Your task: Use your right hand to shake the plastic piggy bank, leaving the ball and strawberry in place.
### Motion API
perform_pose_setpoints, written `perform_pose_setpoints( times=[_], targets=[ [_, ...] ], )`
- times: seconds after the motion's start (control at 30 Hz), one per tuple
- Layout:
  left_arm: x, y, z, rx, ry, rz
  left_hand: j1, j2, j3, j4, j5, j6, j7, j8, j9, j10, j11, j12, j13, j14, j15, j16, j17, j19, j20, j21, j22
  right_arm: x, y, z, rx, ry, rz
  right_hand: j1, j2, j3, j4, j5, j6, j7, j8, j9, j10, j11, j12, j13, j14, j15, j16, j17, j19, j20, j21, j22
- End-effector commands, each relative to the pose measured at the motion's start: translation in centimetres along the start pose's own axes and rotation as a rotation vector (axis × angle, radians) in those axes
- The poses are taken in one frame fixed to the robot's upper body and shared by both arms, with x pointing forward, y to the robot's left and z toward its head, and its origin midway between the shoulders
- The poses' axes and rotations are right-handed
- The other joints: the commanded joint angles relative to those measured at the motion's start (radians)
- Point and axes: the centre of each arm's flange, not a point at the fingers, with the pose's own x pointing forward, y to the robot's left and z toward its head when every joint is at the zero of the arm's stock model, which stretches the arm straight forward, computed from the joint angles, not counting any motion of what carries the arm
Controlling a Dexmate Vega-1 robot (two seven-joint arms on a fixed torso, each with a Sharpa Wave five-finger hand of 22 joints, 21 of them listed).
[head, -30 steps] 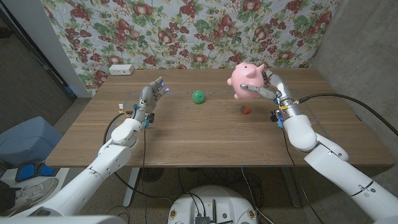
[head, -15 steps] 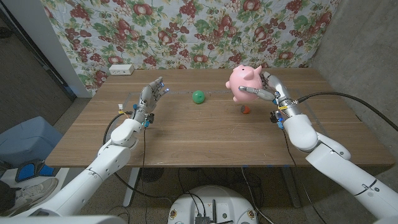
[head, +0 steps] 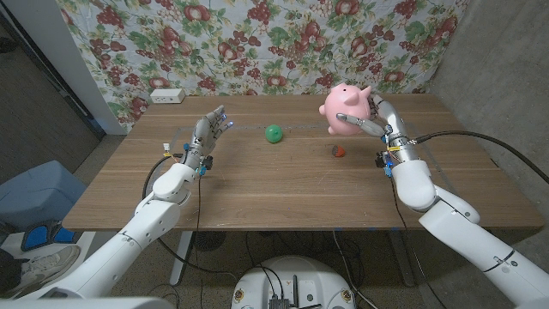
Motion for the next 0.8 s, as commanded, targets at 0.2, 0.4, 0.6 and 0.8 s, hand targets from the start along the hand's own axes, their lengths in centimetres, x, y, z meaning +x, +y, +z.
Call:
perform_pose_setpoints(
  times=[0.2,0.4,0.6,0.8],
  targets=[
    [0.6,0.0,-0.2,0.001,0.008,0.000,-0.009,0.036,0.004,-0.006,0.005,0.003,-0.001,0.004,0.004,0.001,-0.002,0.002,0.004,0.012,0.001,-0.002,0.003,0.008,0.002,-0.003,0.002,-0.7,-1.3,-0.7,0.014,-0.041,-0.288,0.073,0.145,0.327,-0.002,0.300,0.653,-0.130,0.060,0.161,0.524,-0.305,0.156,0.249,0.375,-0.380,0.147,0.539,-0.054,-0.051,0.009,0.001],
    [0.8,0.0,-0.3,-0.001,0.009,-0.001,-0.009,0.036,0.004,-0.006,0.005,0.003,-0.002,0.004,0.004,0.001,-0.001,0.002,0.004,0.011,0.001,-0.003,0.003,0.009,0.001,-0.006,0.002,-1.0,-1.7,-0.9,0.026,-0.047,-0.384,0.072,0.145,0.328,-0.002,0.300,0.651,-0.130,0.060,0.161,0.523,-0.305,0.155,0.248,0.372,-0.381,0.147,0.539,-0.056,-0.053,0.015,0.000],
    [0.9,0.1,-0.3,-0.001,0.010,-0.002,-0.009,0.036,0.004,-0.006,0.005,0.003,-0.002,0.004,0.004,0.001,-0.002,0.002,0.004,0.013,0.001,-0.002,0.003,0.010,0.002,-0.008,0.002,-1.4,-1.9,-1.1,0.048,-0.055,-0.474,0.071,0.145,0.329,-0.002,0.299,0.651,-0.132,0.060,0.162,0.517,-0.310,0.154,0.250,0.371,-0.381,0.149,0.539,-0.059,-0.053,0.020,-0.001],
    [0.9,0.2,-0.3,-0.002,0.008,-0.001,-0.009,0.036,0.004,-0.006,0.005,0.003,-0.003,0.004,0.004,0.000,-0.002,0.002,0.004,0.011,0.001,-0.003,0.003,0.011,0.002,-0.011,0.002,-1.6,-1.9,-1.1,0.060,-0.058,-0.512,0.071,0.146,0.331,-0.003,0.299,0.651,-0.133,0.060,0.161,0.522,-0.305,0.154,0.248,0.372,-0.382,0.149,0.539,-0.060,-0.053,0.025,-0.002]
  ],
)
